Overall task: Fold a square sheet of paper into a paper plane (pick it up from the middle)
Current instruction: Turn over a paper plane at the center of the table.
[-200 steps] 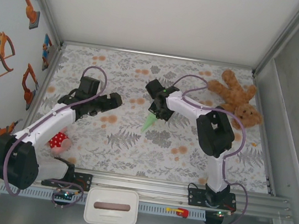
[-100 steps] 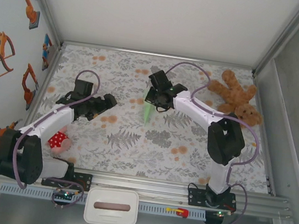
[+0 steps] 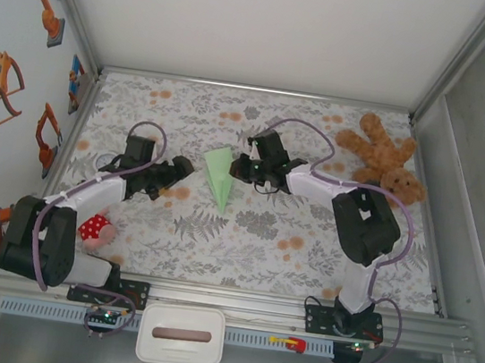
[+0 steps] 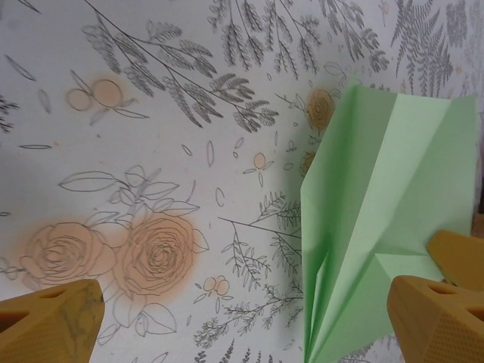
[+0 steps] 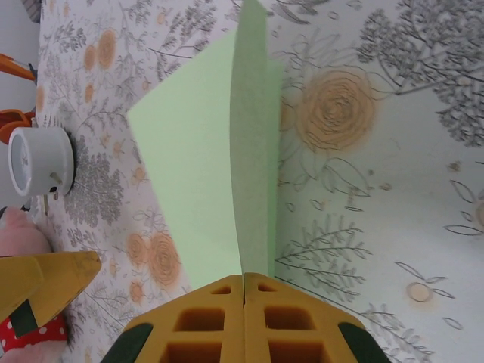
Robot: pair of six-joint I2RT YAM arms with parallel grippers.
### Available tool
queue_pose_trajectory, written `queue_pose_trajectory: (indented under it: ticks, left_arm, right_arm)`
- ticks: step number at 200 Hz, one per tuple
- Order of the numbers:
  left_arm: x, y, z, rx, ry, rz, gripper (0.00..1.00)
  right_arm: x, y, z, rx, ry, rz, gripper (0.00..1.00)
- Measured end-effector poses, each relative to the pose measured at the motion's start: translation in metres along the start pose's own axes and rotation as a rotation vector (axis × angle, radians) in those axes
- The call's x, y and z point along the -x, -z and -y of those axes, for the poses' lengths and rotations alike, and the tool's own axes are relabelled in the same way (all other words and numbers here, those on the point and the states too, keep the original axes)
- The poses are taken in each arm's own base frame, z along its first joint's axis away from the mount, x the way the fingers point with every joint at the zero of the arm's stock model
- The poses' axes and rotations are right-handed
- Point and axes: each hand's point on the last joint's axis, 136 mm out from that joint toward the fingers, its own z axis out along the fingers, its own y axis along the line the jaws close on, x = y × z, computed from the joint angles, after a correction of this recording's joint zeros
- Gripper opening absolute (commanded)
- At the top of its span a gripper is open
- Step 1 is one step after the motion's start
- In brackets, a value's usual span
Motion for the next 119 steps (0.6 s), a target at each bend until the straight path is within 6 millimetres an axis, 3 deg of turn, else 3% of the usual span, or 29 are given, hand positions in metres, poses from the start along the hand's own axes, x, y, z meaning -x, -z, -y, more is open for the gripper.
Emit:
queue_pose_trajectory:
  ticks: [50,83,119]
  left_arm:
    - [-0.029,-0.029,0.015,-0.039,-0.036,-0.106,0.76]
    - [-0.041,-0.049,0.026,-0.058,-0.055,-0.174,0.68]
    - [-0.041,-0.062,0.043,-0.096,-0.076,-0.205,0.64]
  right_arm:
    - [-0.010,0.003,0.045,-0.017,-0.062,-0.013,0.00]
    - [-0.010,0.005,0.057,-0.027,-0.080,-0.007,0.00]
    - [-0.006,0.006,0.058,-0.025,-0.082,0.003,0.00]
